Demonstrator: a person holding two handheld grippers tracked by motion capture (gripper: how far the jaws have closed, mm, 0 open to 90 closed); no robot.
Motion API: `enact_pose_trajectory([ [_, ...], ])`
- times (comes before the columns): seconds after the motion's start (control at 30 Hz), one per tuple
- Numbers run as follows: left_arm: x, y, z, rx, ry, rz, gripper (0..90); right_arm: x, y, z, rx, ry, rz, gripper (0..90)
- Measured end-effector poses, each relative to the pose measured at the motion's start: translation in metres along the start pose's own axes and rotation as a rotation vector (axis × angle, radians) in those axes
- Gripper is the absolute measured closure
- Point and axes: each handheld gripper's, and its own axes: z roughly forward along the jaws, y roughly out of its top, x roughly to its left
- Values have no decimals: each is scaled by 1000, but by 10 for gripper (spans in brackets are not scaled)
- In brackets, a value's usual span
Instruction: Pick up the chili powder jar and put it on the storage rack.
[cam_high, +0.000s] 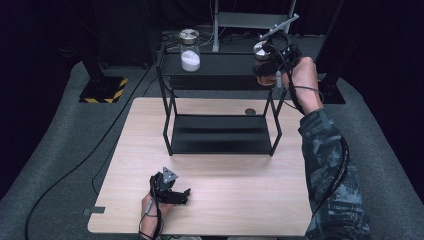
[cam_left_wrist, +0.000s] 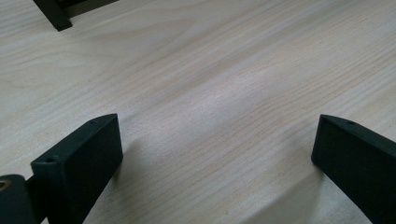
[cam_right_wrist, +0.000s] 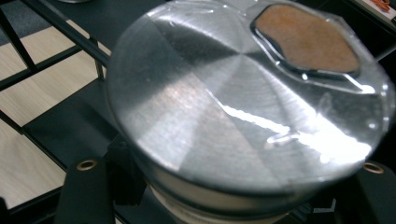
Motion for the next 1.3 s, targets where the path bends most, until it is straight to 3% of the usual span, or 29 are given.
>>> enact_pose_trajectory([
  [1.3, 0, 0, 0, 0, 0, 2, 14, -30, 1, 35, -65, -8, 197, 315],
])
